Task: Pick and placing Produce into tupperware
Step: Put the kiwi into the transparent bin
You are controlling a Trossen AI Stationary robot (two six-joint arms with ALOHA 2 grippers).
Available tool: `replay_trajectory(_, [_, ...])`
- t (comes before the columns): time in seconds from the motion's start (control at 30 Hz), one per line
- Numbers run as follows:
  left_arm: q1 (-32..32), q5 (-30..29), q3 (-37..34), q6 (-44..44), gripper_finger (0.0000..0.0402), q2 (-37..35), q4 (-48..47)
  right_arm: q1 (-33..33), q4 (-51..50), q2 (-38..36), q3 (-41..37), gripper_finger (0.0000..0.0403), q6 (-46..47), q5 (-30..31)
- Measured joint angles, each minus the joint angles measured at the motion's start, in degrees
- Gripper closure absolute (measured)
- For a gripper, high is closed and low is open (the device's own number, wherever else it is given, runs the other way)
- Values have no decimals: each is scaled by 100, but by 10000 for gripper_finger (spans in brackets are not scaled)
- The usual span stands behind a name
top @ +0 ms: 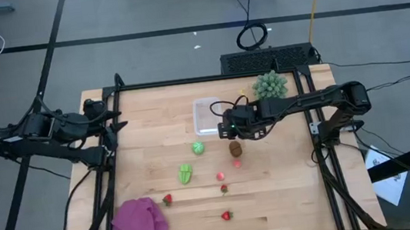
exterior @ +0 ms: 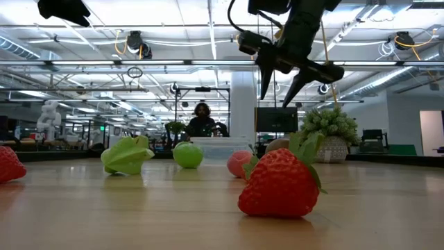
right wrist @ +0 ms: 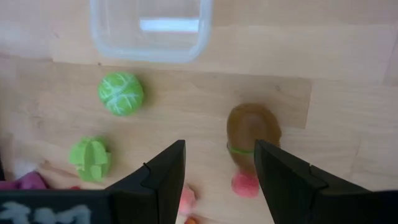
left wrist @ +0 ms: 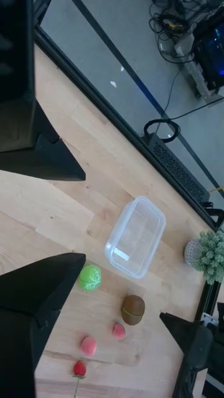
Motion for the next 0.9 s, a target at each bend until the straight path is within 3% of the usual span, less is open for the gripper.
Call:
replay_trajectory(0.37, [-1, -4, -1, 0, 197, -2, 7, -111, -2661, 1801, 2807, 222, -631, -121])
replay_trajectory(0.9, [-2, -9, -1, 0, 197, -2, 13, 194, -3168, 1840, 2697, 222, -806, -114])
